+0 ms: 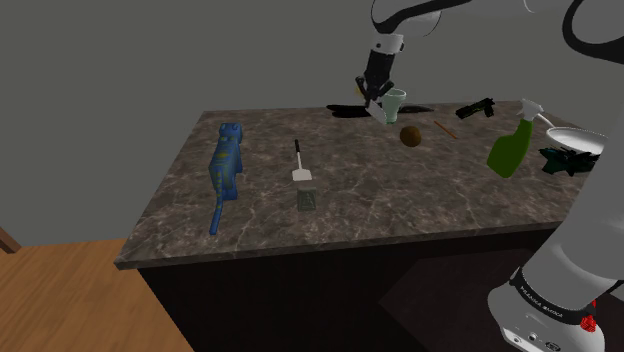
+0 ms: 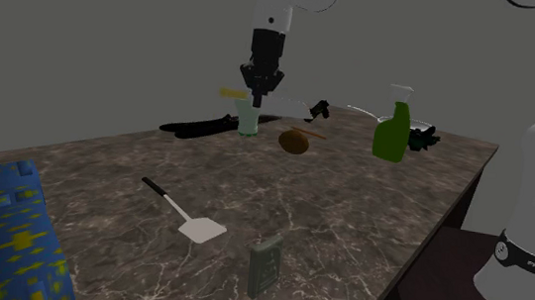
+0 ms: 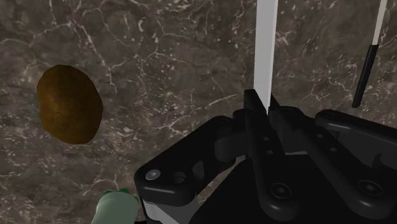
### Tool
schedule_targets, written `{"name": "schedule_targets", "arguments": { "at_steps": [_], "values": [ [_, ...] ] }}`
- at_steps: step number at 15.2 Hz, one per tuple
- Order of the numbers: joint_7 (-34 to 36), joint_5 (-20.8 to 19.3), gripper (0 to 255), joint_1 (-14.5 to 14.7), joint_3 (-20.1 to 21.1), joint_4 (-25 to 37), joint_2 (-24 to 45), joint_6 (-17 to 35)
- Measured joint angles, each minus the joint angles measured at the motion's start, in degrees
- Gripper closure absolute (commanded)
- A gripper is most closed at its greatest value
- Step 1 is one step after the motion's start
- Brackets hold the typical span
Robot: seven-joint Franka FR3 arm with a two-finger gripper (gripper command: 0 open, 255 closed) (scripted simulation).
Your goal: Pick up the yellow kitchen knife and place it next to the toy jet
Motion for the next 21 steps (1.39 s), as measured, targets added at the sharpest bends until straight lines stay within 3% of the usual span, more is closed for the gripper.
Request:
{"name": "schedule_targets", "arguments": {
  "at_steps": [12,21],
  "values": [
    [-9.16,-2.46,255,-4.83,-4.71,-23.98,-20.02,3.01],
    [-16.53,-6.86,255,-9.82,-9.67,-36.54,-33.43,1.59]
  ]
}}
